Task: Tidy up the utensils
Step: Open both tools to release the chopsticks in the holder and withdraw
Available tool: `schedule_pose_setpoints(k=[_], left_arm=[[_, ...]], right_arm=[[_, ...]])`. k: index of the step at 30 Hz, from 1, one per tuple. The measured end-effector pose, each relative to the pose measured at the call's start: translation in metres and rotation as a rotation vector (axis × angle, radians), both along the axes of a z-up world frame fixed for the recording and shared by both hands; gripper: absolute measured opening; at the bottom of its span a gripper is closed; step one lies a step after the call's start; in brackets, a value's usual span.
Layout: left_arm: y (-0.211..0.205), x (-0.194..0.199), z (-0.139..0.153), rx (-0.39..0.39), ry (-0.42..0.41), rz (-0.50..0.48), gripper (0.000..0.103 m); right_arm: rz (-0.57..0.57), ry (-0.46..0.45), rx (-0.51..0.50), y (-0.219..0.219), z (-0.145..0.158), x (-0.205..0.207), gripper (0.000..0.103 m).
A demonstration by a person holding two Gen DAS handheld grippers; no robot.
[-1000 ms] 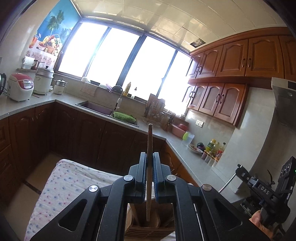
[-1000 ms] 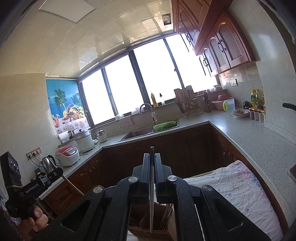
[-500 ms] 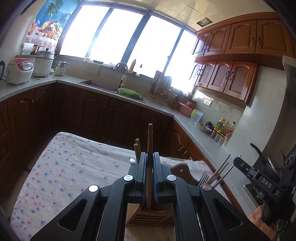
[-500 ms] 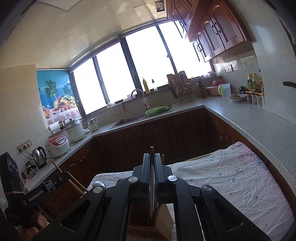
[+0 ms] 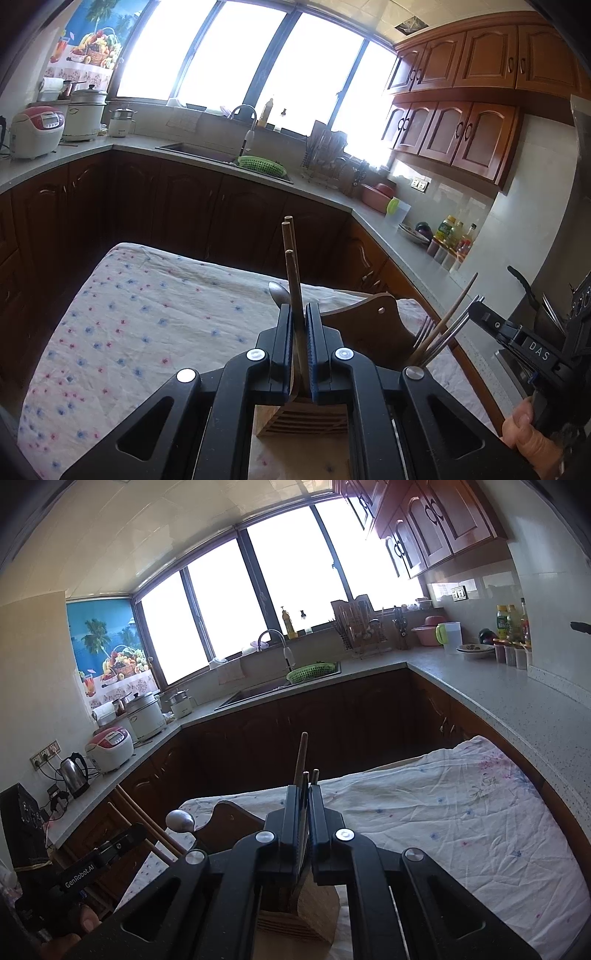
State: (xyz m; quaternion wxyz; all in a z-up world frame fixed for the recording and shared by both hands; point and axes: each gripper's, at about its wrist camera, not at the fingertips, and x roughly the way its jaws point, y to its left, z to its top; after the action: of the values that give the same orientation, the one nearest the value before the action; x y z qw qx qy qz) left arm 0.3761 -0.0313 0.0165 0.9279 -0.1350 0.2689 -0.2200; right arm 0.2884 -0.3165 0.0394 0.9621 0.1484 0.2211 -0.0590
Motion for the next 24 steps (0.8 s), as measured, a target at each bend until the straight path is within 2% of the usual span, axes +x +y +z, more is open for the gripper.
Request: schedule_pose_setpoints(k=[4, 5, 6, 7, 8, 9, 10, 11, 12, 13, 15, 17, 18, 24], left_arm=[[-0.003, -0.001, -0.001, 0.017, 0.015, 0.001, 0.008], [-0.003, 0.000, 0.001, 0.022, 0.026, 0.005, 0.011], [-0.003, 0.000, 0.002, 0.028, 0.035, 0.010, 0.015], [-0.002, -0.003, 0.003, 0.028, 0.041, 0.019, 0.026], [0.000, -0.007, 0.005, 0.026, 0.042, 0.027, 0.041], [0.002, -0.011, 0.008, 0.021, 0.034, 0.034, 0.048], [0.004, -0.020, 0.010, 0.022, 0.020, 0.043, 0.059], [0.005, -0.027, 0.012, 0.031, 0.011, 0.053, 0.070], [0.007, -0.032, 0.015, 0.043, 0.007, 0.066, 0.076], [0.008, -0.041, 0.014, 0.053, 0.002, 0.078, 0.082], [0.011, -0.051, 0.018, 0.069, -0.001, 0.094, 0.087], [0.011, -0.062, 0.018, 0.098, 0.010, 0.122, 0.095], [0.012, -0.067, 0.019, 0.110, 0.014, 0.138, 0.096], [0.016, -0.103, 0.029, 0.180, 0.013, 0.196, 0.099]], right_arm=[[0.000, 0.005, 0.021, -0.001, -0.001, 0.000, 0.005], [0.006, 0.009, 0.029, -0.002, -0.001, 0.000, 0.010], [0.009, 0.012, 0.038, -0.002, -0.001, 0.000, 0.010], [0.008, 0.011, 0.043, -0.003, -0.001, -0.001, 0.010], [0.006, 0.011, 0.046, -0.004, 0.000, -0.002, 0.014], [0.007, 0.007, 0.049, -0.004, 0.001, -0.004, 0.021], [0.009, -0.002, 0.053, -0.005, 0.003, -0.008, 0.027], [0.010, -0.019, 0.055, -0.005, 0.006, -0.012, 0.042], [0.006, -0.038, 0.055, -0.005, 0.009, -0.017, 0.057], [0.002, -0.060, 0.055, -0.006, 0.012, -0.023, 0.063], [-0.003, -0.101, 0.057, -0.007, 0.018, -0.035, 0.087], [-0.007, -0.132, 0.064, -0.008, 0.024, -0.045, 0.099], [-0.008, -0.140, 0.069, -0.009, 0.026, -0.050, 0.102], [0.018, -0.137, 0.082, -0.004, 0.032, -0.076, 0.102]])
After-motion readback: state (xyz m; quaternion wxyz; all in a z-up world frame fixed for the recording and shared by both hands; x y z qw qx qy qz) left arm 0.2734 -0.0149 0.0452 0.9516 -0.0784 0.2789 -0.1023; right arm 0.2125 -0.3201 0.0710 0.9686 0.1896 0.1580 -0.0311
